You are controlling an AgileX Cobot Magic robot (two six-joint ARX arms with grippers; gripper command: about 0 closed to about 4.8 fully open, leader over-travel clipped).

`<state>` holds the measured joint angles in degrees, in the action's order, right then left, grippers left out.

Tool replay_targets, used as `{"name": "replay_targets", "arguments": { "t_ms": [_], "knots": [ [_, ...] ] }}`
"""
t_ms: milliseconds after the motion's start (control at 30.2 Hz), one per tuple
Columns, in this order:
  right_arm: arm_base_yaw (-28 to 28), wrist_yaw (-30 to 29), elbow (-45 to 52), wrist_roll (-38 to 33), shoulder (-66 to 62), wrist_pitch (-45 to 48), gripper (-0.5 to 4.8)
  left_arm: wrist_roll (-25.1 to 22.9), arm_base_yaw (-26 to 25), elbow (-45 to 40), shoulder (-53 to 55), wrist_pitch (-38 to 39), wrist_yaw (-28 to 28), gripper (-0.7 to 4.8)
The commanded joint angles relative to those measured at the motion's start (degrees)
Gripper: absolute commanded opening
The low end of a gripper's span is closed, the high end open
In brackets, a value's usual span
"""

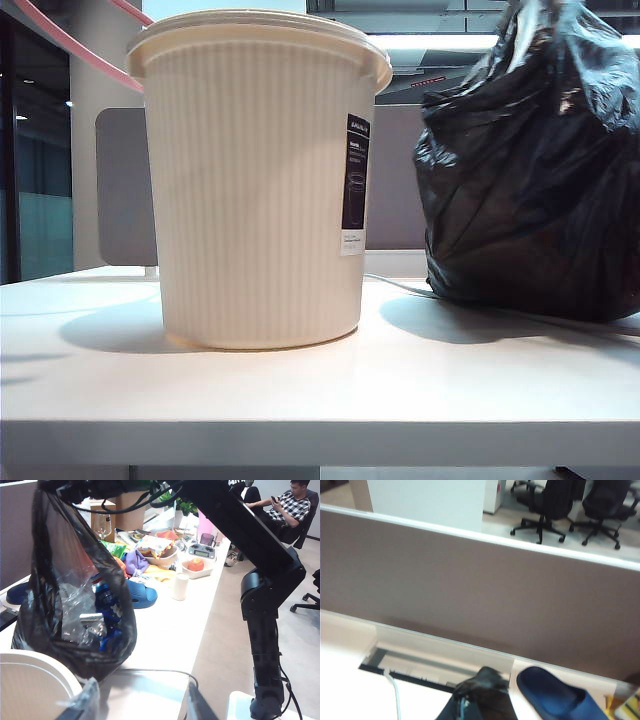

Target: Open the ring lid of the trash can, pull out the black garbage bag inside, and place it on the table.

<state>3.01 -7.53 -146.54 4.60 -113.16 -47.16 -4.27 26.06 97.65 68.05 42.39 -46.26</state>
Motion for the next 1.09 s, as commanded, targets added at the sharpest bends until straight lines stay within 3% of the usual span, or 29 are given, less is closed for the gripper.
{"name": "replay_targets", "arguments": {
  "t_ms": [33, 597, 663, 762, 928, 1094],
  "knots": [
    [-0.04, -0.09, 1.70, 0.17, 0.39, 0.59, -0.05, -0.22, 0.04, 0.00, -0.17, 0.50, -0.04, 2.24],
    [-0.07, -0.24, 5.20, 0.13, 0.37, -1.53, 0.02, -0.20, 0.07, -3.13, -0.17, 0.59, -0.37, 2.24],
    [-0.07, -0.24, 6.21, 0.13, 0.37, -1.77, 0.32, -0.17, 0.07, -3.13, -0.17, 0.59, -0.55, 2.24],
    [-0.07, -0.04, 8.09, 0.04, 0.37, -2.40, 1.53, -0.02, 0.07, -3.13, -0.20, 0.59, -1.09, 2.24],
    [-0.07, -0.02, 8.37, -0.04, 0.37, -2.43, 2.03, -0.02, 0.07, -3.13, -0.20, 0.59, -1.55, 2.24],
    [-0.07, 0.17, 8.31, -0.02, 0.55, -2.36, 2.13, -0.04, 0.07, -3.13, -0.20, 0.59, -1.55, 2.24]
  ]
}}
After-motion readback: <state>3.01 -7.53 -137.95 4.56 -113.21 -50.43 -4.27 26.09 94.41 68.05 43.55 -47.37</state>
